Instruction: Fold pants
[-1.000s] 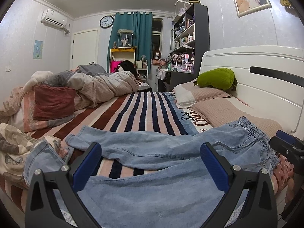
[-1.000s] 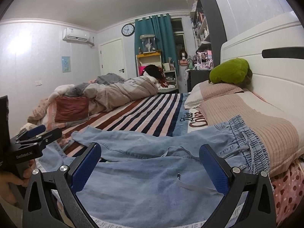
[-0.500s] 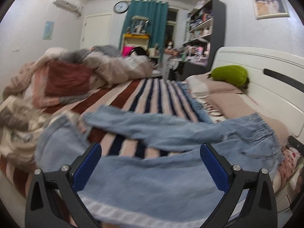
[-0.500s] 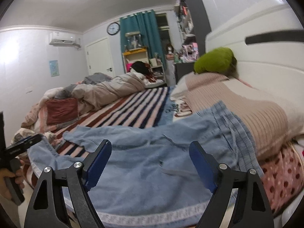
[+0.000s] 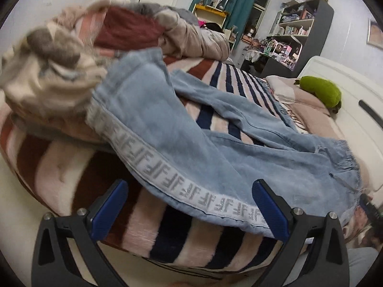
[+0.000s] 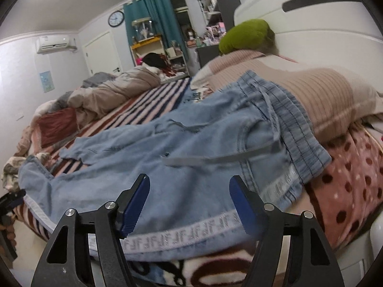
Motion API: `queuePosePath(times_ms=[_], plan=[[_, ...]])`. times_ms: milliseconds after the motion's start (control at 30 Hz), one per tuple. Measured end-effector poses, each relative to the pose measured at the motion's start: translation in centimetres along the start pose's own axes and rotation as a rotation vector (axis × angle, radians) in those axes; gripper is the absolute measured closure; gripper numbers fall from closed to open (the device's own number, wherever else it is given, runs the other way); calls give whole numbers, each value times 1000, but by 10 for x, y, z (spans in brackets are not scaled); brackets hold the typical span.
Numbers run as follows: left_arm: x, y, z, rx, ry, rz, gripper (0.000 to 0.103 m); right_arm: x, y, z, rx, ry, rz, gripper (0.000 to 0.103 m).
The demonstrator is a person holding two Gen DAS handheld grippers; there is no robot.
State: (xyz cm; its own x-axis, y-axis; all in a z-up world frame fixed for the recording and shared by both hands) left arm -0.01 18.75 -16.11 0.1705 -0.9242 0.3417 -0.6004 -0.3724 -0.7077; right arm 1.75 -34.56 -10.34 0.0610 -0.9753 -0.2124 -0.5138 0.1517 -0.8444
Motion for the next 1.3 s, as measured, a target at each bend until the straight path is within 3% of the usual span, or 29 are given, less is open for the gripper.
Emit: queuePosePath(times_ms=[100,167,300,433,533,700,867,900,933,967,1100,1133,1300], plan=[[6,2,14,-38,91,-57,1,10,6,0,-16,20,20,37],[18,1,22,-54,118,-68,7,12,7,-2,-16,32,28,37],[47,-5,37,-78,166,-44,40,23,8,-9,-10,71,37,37],[66,-11,42,-71,177,3,65,44,13,-16,-12,128,69,31],[74,-19,41,-49,152,45,77,60,21,-11,-38,114,106,30],[72,-33,32,4,112,59,82,69,34,9,-95,52,156,30],[69,-46,24,47,79,73,83,72,34,23,-86,33,174,29],[68,-47,22,52,76,77,83,73,33,24,-82,30,178,32],[68,-48,20,57,74,81,83,73,32,24,-76,26,184,40],[68,-49,19,61,72,87,83,73,32,23,-74,25,186,54],[69,-58,12,80,65,106,83,75,26,17,-47,31,196,94],[69,-62,11,85,67,111,83,79,24,12,-26,23,208,99],[79,-83,11,110,79,148,83,77,-7,-8,77,-44,219,101]])
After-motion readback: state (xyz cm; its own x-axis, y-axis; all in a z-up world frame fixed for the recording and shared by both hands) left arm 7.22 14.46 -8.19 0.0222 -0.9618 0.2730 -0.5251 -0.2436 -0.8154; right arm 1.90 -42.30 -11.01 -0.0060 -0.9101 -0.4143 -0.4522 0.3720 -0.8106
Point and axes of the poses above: each gripper's, at about its wrist camera, not at the fingertips, and z roughly the way its jaws point, x to its right, y to its underside, the point moved 5 cm from there along z, roughly the way its jaws point
